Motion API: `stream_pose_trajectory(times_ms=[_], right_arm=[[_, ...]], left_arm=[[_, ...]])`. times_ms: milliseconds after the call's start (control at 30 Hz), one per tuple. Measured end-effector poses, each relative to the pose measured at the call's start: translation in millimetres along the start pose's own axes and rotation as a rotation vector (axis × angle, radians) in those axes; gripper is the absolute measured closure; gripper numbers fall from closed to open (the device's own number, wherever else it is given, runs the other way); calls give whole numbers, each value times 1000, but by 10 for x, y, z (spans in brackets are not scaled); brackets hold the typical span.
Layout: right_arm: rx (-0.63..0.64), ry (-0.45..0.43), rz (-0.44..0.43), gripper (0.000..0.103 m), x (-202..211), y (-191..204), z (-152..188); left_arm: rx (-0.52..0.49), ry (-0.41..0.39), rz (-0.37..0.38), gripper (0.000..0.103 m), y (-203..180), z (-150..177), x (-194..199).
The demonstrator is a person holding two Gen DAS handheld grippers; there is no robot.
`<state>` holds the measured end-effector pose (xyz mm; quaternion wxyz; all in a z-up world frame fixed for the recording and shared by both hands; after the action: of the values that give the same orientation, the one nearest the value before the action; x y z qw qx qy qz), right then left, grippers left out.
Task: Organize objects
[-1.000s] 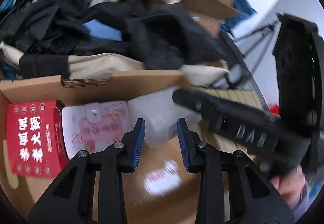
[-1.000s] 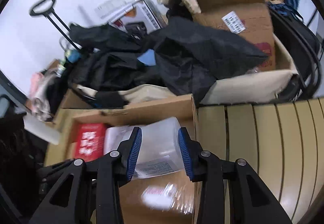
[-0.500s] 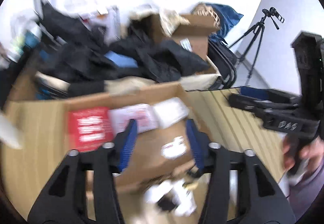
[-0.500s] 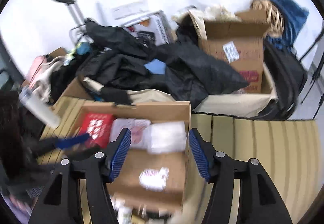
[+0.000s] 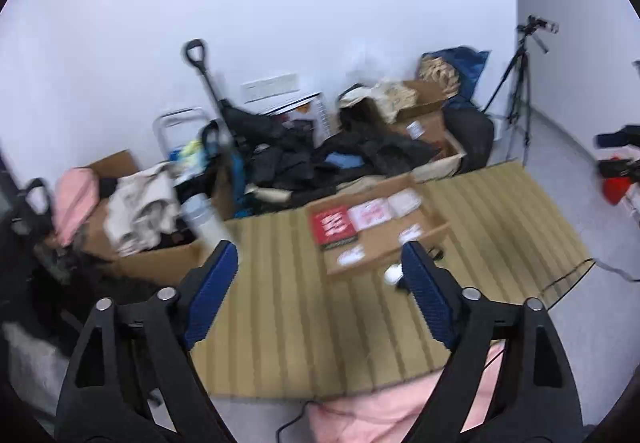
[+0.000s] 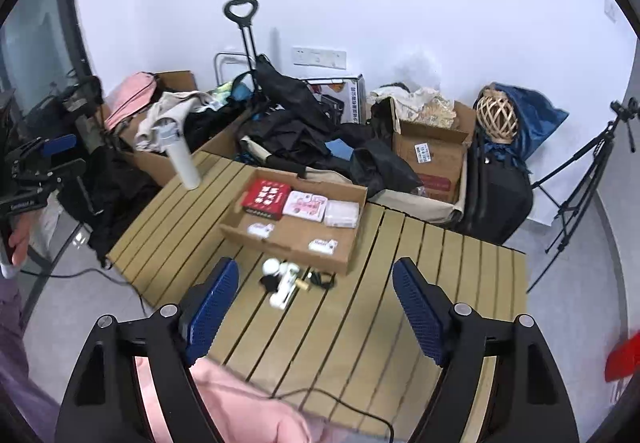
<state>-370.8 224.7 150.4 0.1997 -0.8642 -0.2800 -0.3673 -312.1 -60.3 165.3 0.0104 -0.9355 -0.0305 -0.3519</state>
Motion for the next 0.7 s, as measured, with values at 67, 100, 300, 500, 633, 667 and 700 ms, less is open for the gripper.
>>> stream_pose_trajectory(times_ms=[67,100,300,500,633,667,700], right_arm=[[21,12,-17,20,303,121,32],[36,14,-17,20,437,178,50],[117,47,52,20,1180,320,151],[127,31,75,20,1496,378,221],[123,42,22,20,1189,538,409],[128,58,8,20,1007,597,486],[132,77,-5,20,786,660,579]], left_arm=[[-24,1,-54,20,60,24,295],[-33,-7,-68,18,81,23,406],[-53,-98,-141,12,168,-123,1177],[-42,-162,-90,0,54,-111,1477],[-20,-61,18,0,-160,353,949],[-18,-27,29,0,-224,525,754],[-14,-3,40,0,-290,698,564]])
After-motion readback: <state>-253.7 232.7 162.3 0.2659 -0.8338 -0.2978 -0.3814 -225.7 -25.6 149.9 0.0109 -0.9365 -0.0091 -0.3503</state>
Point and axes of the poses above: each gripper's, at about its wrist camera, not at the fingertips, and x roughly against the way its jaws point, y to its left, z to its underside, the point moved 8 cm from there along -x, roughly the way its jaws point, and after that the axes turned 13 degrees about x, right-handed, at the moved point
